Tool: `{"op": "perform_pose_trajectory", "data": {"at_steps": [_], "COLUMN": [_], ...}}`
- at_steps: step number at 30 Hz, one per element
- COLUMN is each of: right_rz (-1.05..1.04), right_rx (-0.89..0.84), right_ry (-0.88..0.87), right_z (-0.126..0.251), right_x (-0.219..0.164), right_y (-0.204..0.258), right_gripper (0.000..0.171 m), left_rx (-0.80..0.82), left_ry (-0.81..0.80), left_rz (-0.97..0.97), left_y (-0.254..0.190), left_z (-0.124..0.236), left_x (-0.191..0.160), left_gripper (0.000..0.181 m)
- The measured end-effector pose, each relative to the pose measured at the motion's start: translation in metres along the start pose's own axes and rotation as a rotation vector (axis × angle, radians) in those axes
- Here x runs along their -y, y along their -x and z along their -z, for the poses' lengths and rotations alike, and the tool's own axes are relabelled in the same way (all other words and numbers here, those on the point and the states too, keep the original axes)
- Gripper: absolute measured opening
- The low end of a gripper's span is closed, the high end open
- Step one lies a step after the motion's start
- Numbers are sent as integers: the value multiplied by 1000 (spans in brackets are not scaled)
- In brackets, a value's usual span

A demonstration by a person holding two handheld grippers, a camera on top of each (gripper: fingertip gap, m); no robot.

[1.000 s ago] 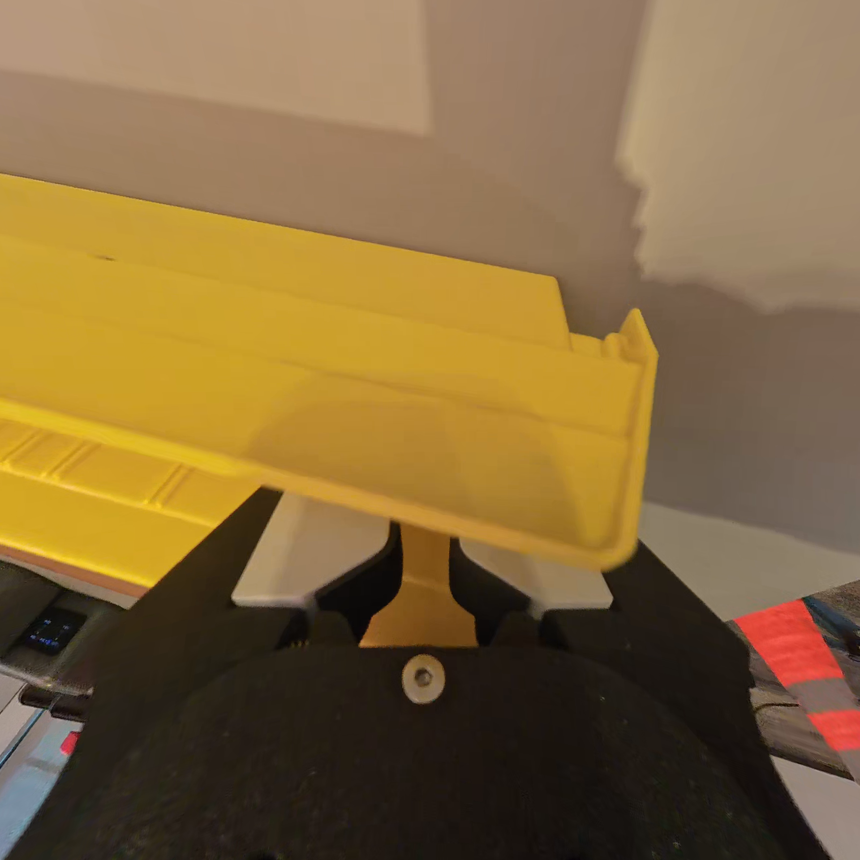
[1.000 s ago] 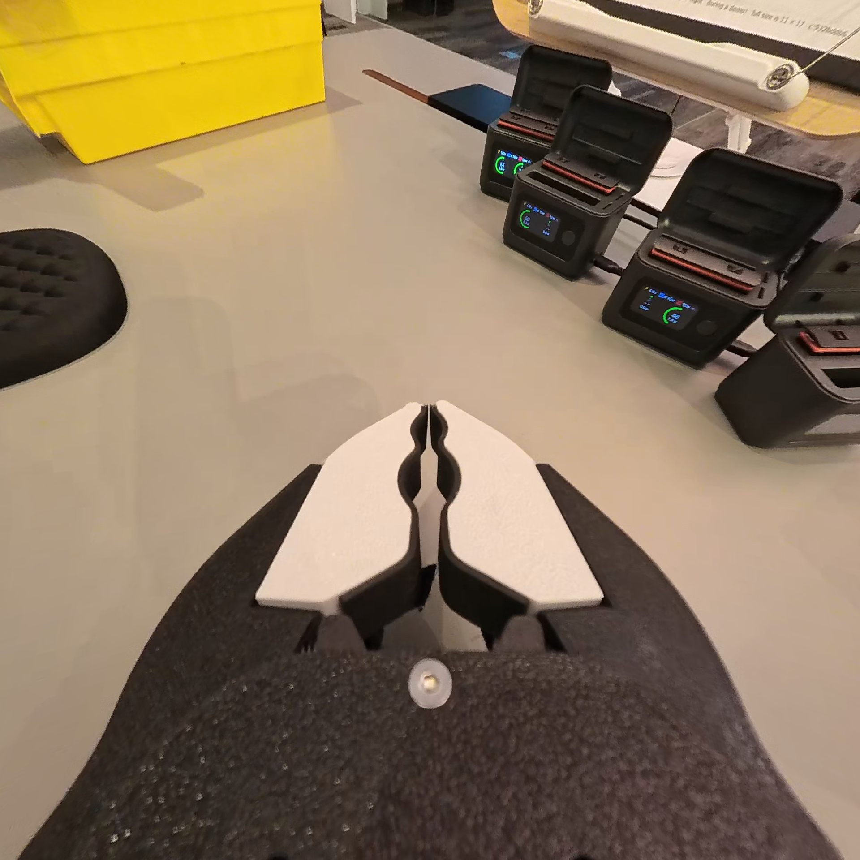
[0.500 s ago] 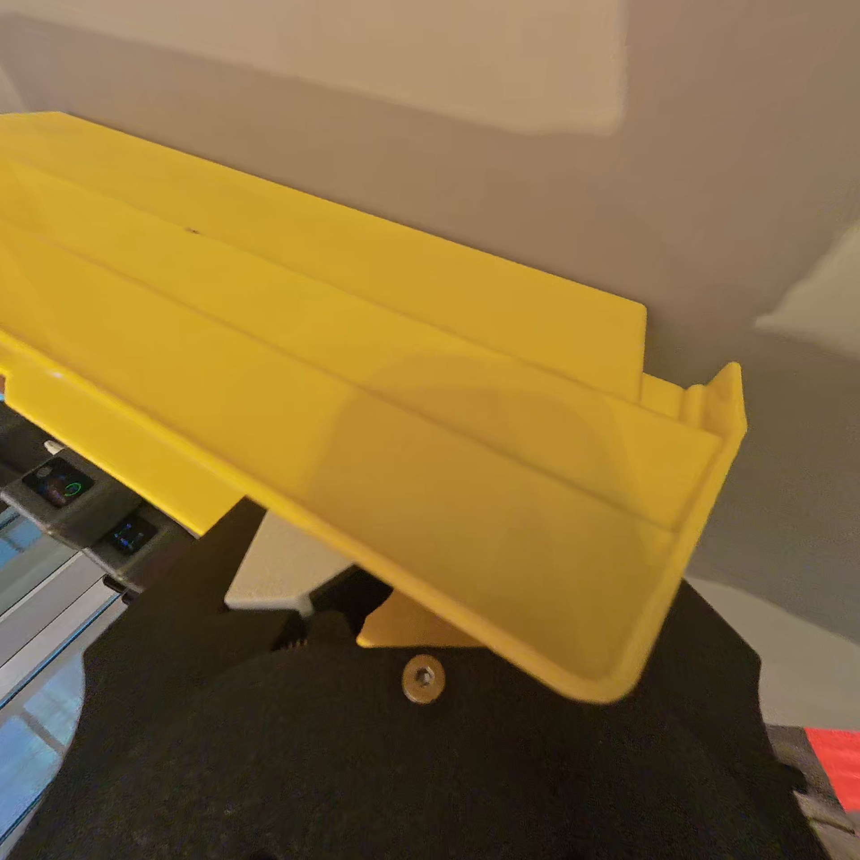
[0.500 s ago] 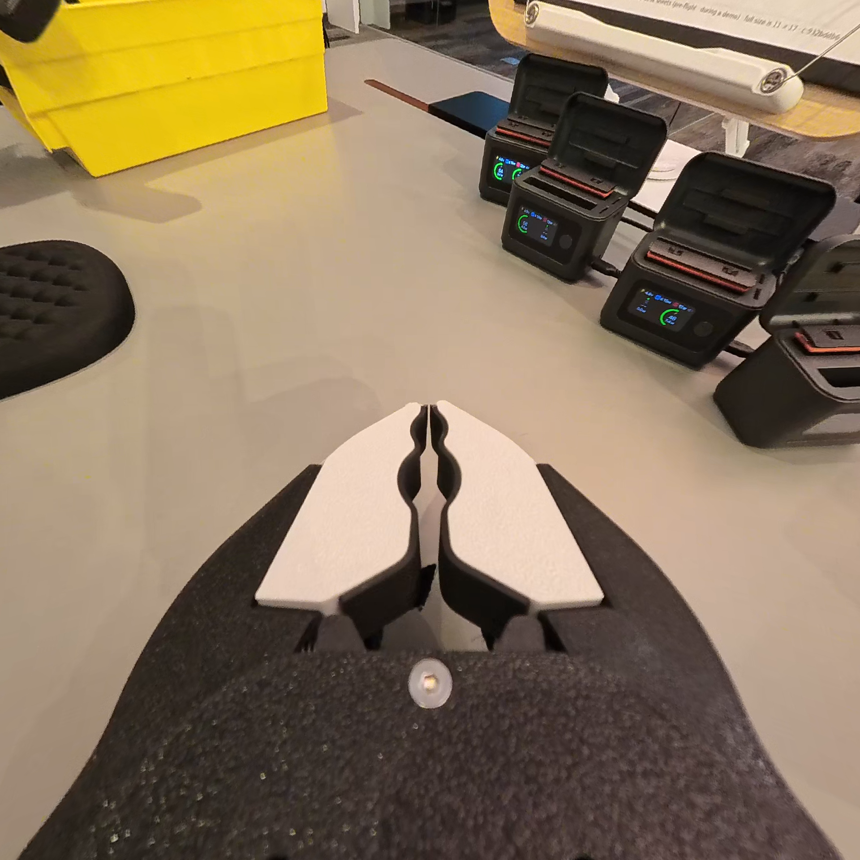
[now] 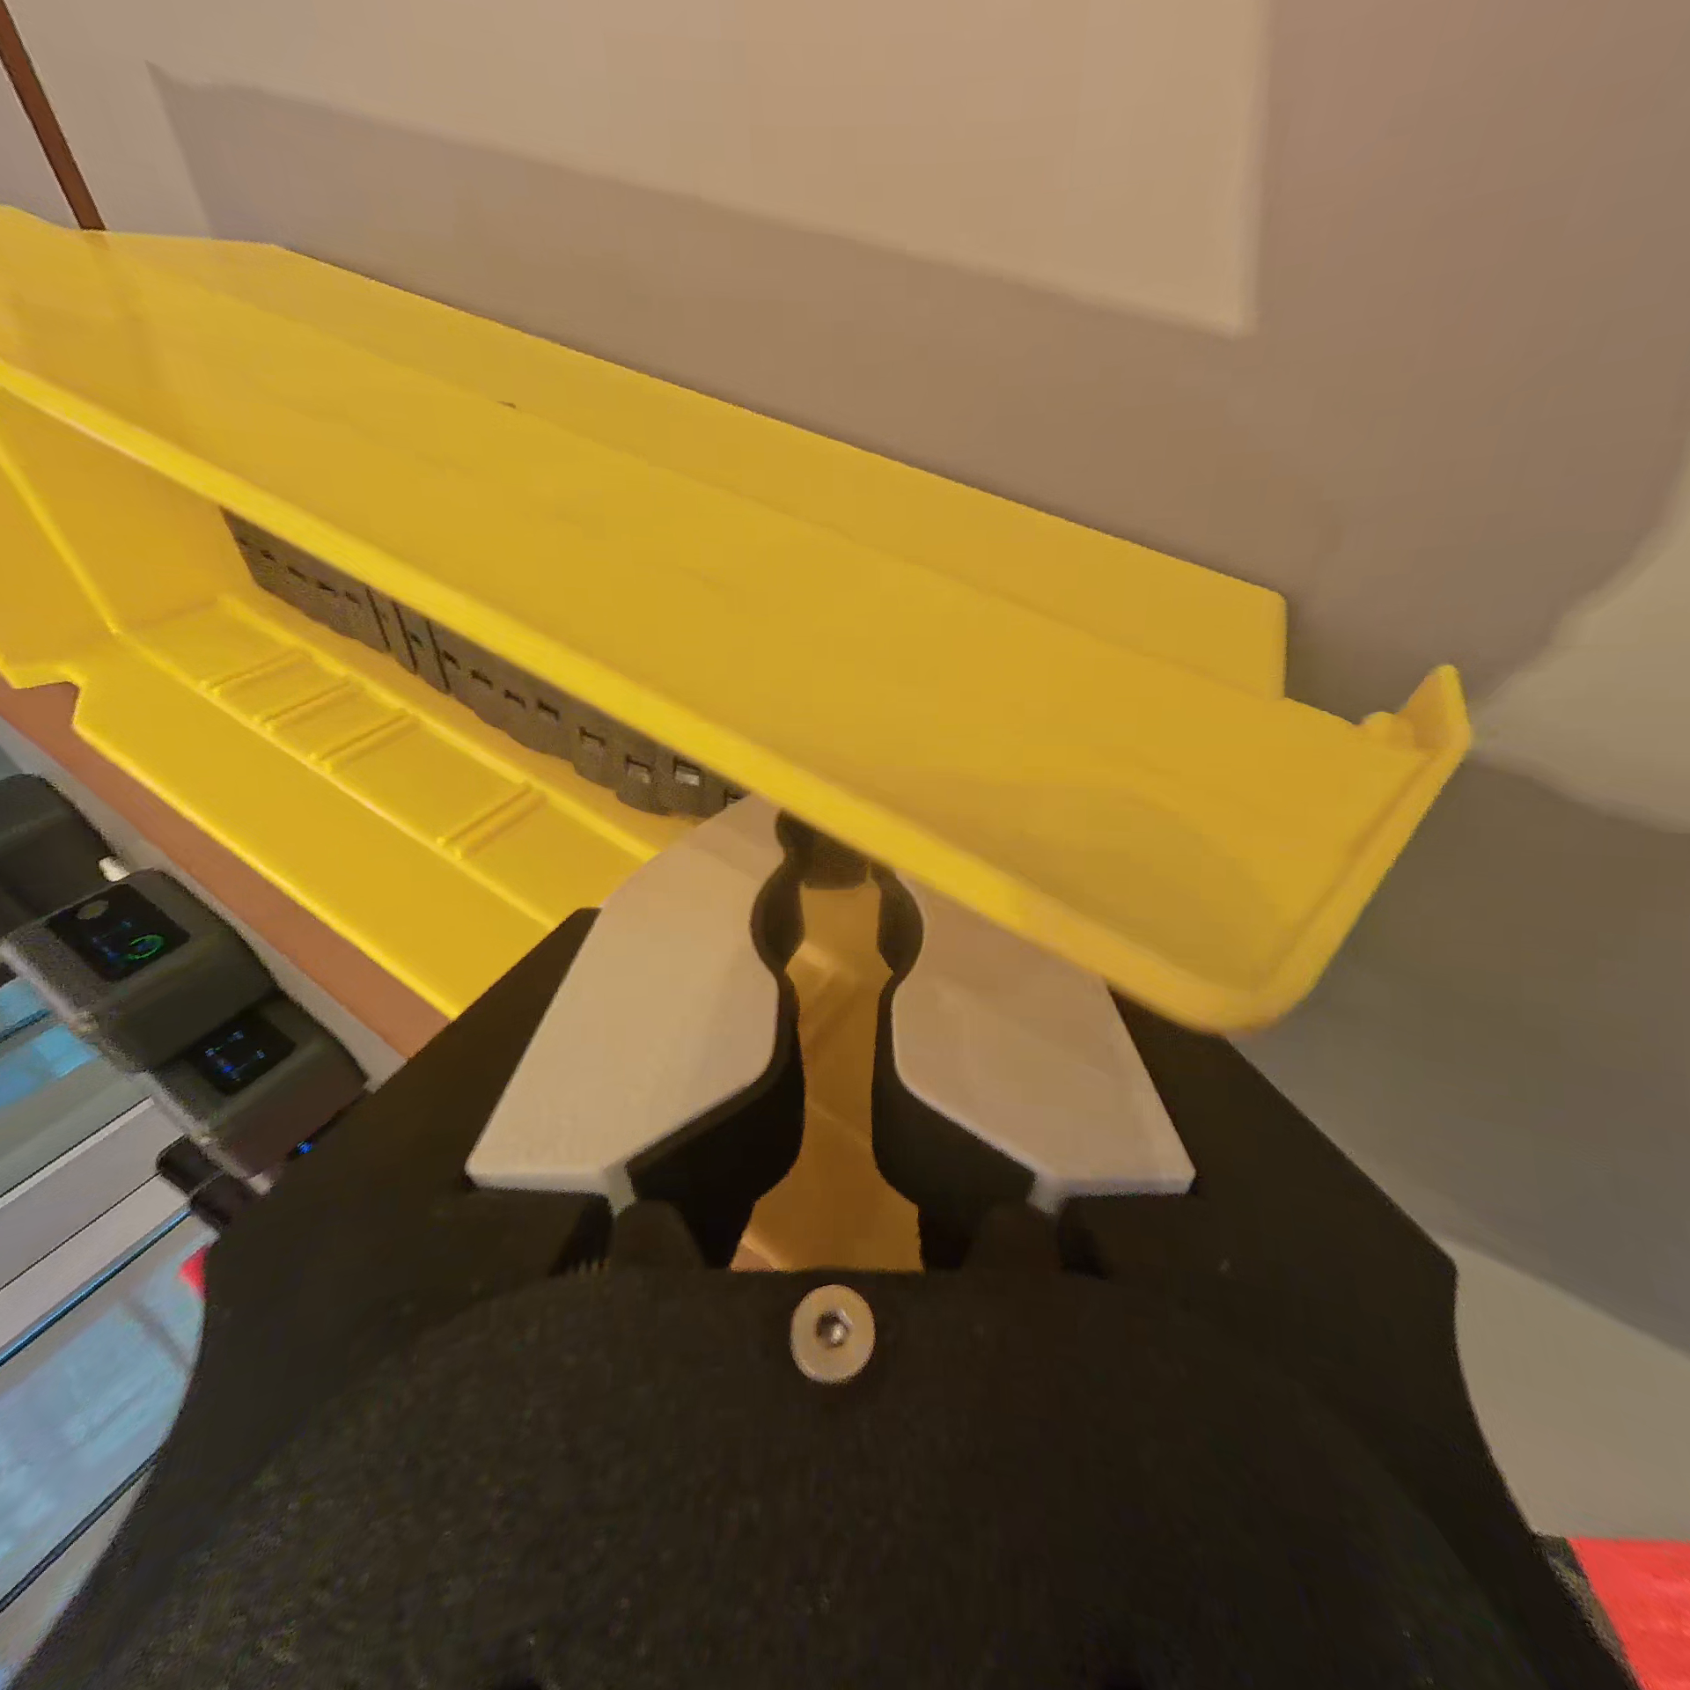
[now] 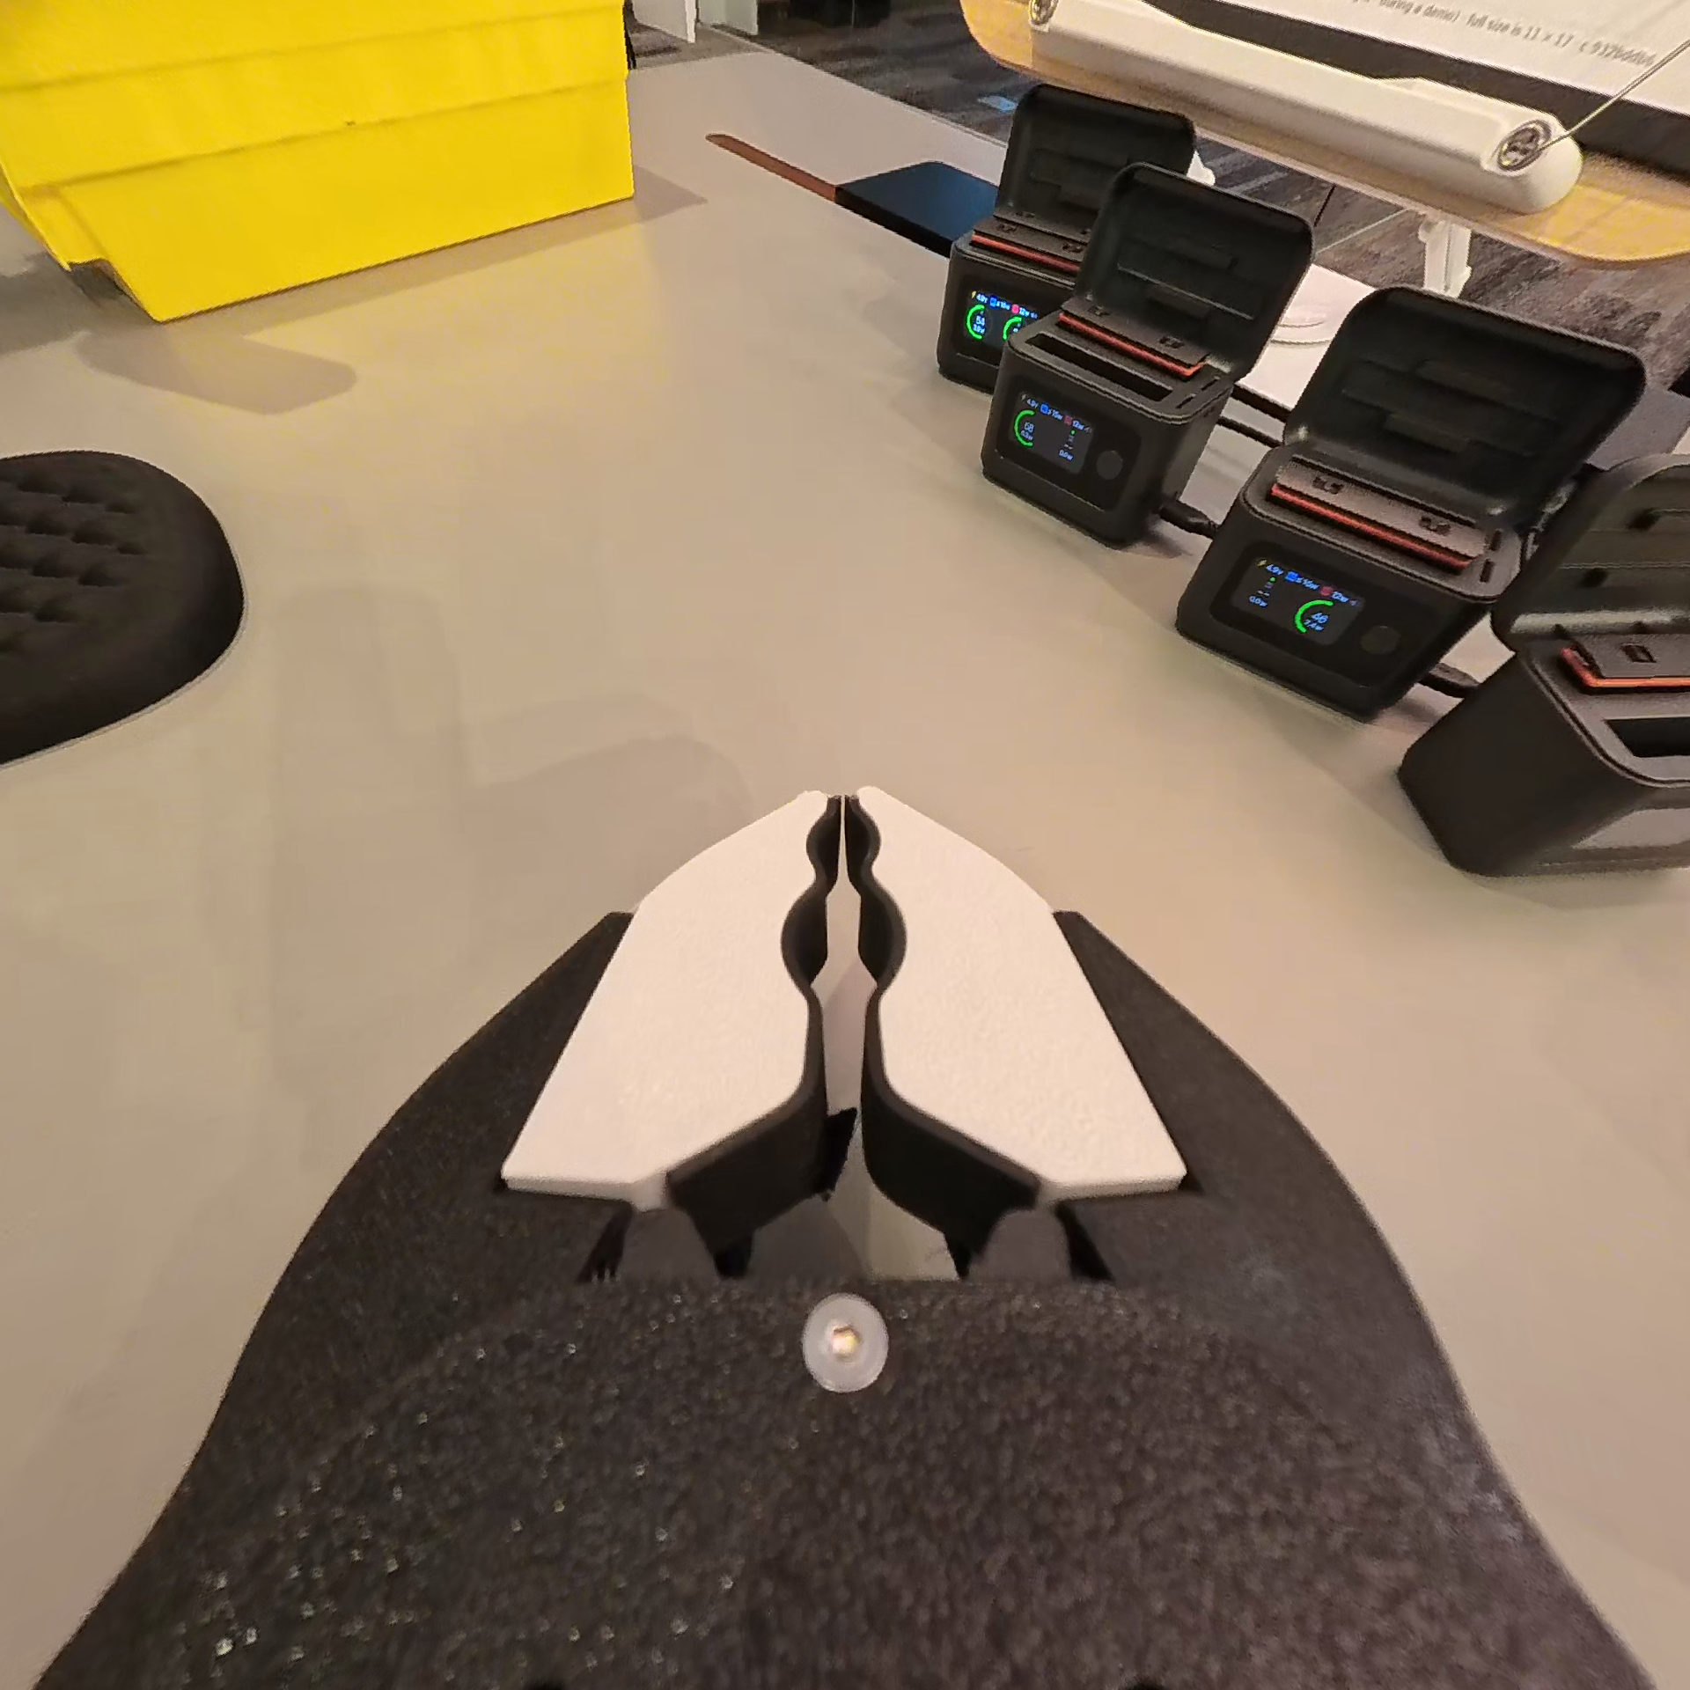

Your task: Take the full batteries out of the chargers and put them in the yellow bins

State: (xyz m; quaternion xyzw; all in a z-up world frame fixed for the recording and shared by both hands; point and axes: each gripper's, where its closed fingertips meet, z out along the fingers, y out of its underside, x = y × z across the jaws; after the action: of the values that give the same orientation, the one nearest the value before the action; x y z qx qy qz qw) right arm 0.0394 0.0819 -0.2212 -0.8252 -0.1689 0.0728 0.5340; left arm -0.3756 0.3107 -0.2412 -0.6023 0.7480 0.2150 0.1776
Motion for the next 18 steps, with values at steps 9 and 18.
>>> {"op": "perform_pose_trajectory", "data": {"at_steps": [9, 18], "right_rz": [4, 12], "right_rx": [-3, 4], "right_ry": [-3, 9], "right_z": [1, 0], "right_x": [1, -1], "right_y": [-1, 1], "right_gripper": [0, 1], "left_rx": [-46, -211], "left_ry": [-68, 39], "left_rz": [-11, -98], "left_y": [2, -23], "left_z": [14, 2], "left_x": [-1, -2], "left_gripper": [0, 13]}}
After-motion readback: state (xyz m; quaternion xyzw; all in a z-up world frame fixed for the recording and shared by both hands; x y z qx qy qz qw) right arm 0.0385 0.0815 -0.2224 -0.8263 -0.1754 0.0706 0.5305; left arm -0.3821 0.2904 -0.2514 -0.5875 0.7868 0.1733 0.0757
